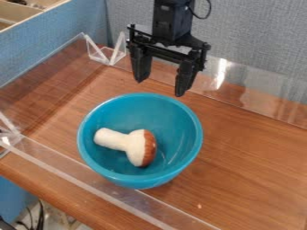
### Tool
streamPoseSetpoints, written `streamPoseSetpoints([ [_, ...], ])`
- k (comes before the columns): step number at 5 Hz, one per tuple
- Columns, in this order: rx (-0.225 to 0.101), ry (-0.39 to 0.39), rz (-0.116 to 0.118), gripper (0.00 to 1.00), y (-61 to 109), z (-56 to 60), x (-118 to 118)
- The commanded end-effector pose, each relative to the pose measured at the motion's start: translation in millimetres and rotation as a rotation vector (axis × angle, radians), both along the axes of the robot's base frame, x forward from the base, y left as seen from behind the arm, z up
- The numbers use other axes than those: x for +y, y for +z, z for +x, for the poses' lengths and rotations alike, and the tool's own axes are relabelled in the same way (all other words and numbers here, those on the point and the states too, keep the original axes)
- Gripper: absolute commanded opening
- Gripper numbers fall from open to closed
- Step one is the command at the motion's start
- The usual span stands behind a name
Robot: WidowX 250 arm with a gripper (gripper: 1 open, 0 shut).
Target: Remove the mushroom from inside the blue bowl and put it on the table
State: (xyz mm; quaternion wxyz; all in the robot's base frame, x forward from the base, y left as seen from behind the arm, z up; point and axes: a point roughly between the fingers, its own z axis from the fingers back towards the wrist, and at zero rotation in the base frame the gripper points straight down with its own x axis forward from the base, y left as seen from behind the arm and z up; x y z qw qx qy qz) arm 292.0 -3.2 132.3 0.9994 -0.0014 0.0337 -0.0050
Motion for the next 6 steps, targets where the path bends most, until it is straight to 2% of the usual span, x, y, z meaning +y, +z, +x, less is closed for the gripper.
streamPoseSetpoints([
  [1, -0.002, 0.097, -0.009, 1.0, -6.1, -8.5, 5.0],
  [2, 0.01, 0.2, -0.016, 1.0, -24.2, -18.9, 11.4],
  [3, 0.015, 0.272, -0.029, 1.0, -45.0, -22.7, 13.7],
  [4, 0.022, 0.323, -0.038, 1.0, -60.4, -25.0, 14.8],
  [6, 0.044, 0.354, -0.037, 1.0, -77.7, -25.0, 18.0],
])
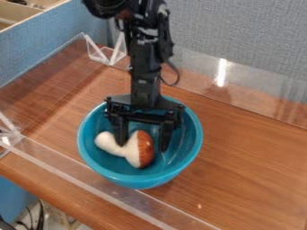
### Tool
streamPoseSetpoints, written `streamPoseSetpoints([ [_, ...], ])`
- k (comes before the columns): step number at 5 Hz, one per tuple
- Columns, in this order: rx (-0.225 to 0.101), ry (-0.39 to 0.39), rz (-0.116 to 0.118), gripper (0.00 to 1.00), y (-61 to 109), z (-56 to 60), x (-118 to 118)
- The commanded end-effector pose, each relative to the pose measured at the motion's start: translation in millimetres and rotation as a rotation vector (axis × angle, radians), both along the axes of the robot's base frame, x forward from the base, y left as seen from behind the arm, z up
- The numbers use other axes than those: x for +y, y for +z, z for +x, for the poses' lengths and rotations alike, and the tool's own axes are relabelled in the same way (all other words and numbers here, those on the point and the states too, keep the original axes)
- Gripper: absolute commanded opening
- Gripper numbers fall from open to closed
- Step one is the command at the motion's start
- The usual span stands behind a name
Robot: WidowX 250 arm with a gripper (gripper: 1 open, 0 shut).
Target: Remove the mushroom from inside the blue bowl and put it on the table
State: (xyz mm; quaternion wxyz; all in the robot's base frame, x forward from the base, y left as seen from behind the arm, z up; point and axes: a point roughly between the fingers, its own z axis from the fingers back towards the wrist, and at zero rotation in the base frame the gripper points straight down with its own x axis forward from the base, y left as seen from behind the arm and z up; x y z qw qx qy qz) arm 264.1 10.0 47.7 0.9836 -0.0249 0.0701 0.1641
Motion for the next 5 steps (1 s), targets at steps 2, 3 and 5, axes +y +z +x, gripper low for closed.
streamPoseSetpoints([
  [2, -0.027, 0.02, 0.003, 0.0, 1.0, 2.0, 7.4],
  [3, -0.036, 0.022, -0.001, 0.0, 3.0, 1.8, 8.3],
  [5, -0.052, 0.025, -0.01, 0.0, 6.6, 1.4, 9.8],
])
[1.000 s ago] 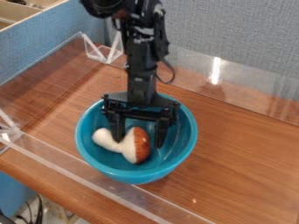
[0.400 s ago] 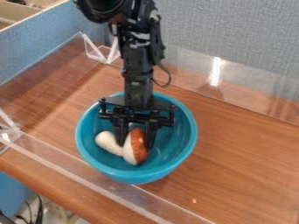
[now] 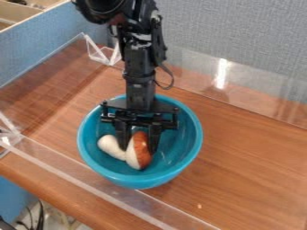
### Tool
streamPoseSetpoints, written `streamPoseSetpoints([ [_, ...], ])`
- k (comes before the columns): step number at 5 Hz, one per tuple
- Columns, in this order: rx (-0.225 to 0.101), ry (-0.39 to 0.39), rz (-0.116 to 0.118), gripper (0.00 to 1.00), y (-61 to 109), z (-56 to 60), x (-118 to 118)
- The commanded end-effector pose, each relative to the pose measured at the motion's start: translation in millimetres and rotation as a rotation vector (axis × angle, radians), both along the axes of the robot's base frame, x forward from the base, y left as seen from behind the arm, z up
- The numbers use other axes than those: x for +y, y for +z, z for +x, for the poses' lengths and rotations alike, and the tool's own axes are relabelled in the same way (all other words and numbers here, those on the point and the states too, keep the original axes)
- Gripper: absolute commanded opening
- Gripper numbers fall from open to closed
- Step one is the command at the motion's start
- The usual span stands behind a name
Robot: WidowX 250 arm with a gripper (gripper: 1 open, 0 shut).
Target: Remove the mushroom from inside the blue bowl and put it on the table
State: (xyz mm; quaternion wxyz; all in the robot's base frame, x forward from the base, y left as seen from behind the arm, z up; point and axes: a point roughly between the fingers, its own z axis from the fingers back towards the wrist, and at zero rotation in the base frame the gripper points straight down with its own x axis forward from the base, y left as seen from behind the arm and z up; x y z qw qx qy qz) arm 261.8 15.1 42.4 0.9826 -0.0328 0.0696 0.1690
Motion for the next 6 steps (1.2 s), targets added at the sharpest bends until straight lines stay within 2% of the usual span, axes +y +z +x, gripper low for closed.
streamPoseSetpoints([
  [1, -0.057, 0.016, 0.001, 0.0, 13.5, 3.6, 5.4],
  [6, -0.096, 0.024, -0.021, 0.0, 20.3, 3.1, 8.5],
])
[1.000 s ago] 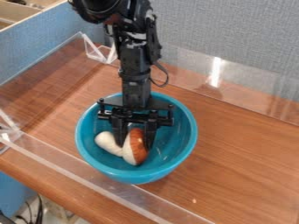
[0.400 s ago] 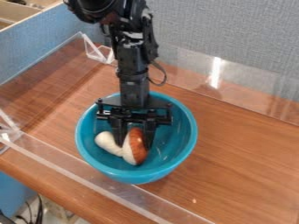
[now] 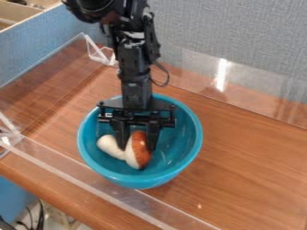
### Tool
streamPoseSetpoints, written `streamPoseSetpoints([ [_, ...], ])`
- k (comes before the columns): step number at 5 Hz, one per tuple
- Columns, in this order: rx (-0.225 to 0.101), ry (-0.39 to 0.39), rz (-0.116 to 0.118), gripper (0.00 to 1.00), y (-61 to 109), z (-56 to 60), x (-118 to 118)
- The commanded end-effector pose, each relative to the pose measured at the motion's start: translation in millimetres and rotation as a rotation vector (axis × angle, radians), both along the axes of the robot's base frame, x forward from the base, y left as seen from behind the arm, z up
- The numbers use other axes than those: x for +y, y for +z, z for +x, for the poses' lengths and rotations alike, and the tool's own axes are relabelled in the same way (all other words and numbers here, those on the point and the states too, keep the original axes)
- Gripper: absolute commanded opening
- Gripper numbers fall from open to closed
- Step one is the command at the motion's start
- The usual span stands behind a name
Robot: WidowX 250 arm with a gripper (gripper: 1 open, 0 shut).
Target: Remove the mushroom from inside the blue bowl and put it on the table
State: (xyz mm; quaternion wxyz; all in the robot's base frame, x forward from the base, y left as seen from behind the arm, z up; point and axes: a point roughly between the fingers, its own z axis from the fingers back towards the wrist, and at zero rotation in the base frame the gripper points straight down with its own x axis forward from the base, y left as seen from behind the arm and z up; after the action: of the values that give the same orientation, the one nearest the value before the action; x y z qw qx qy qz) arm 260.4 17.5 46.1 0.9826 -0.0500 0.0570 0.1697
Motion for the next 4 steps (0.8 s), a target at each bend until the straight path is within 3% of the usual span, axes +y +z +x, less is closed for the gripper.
streamPoseSetpoints([
  [1, -0.073, 0.023, 0.004, 0.0, 17.7, 4.4, 6.9],
  [4, -0.096, 0.026, -0.001, 0.0, 25.7, 6.2, 10.2],
])
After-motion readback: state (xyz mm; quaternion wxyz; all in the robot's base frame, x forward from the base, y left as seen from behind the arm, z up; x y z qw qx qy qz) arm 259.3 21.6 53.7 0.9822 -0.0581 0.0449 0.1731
